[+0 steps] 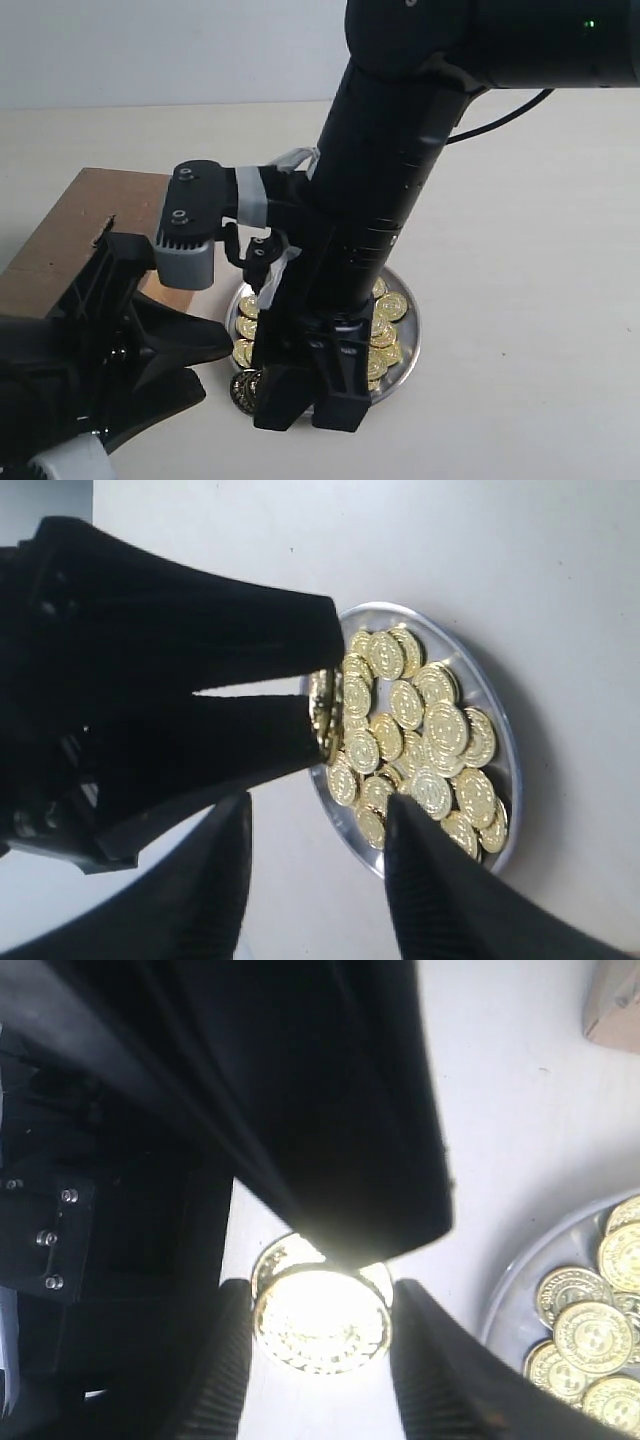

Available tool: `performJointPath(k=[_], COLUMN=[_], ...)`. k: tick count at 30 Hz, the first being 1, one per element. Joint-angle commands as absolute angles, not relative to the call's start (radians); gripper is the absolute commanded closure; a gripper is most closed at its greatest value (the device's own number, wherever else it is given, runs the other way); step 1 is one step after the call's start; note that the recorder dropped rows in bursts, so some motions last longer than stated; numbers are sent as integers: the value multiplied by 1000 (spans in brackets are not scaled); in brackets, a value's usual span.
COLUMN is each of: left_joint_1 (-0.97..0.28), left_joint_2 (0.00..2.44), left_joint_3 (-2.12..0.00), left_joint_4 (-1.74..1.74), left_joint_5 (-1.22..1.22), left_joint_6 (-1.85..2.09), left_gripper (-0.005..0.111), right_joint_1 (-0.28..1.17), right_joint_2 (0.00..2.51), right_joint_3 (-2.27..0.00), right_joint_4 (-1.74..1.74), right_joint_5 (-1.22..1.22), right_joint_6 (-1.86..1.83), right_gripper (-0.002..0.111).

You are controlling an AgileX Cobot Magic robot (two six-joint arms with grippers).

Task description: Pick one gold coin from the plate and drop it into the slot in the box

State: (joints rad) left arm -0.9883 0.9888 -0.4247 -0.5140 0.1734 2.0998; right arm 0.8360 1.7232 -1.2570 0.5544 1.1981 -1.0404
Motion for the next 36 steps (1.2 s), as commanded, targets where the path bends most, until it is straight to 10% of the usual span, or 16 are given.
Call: performJointPath(k=[1,36], left_joint_1=[-1002,-1075], left_joint_2=[990,1019], left_joint_3=[-420,-420], left_joint_4=[-511,-511], left_joint_5=[162,145], left_joint_6=[2097,2086], left_gripper=[65,65], right_joint_1=[837,837], right_joint_2=[1710,1710], right_joint_3=[-1264,-1264], right_joint_4=[602,619], right_joint_5=[1203,1178], right_joint_6=[-1069,-1096], right_gripper=[69,69])
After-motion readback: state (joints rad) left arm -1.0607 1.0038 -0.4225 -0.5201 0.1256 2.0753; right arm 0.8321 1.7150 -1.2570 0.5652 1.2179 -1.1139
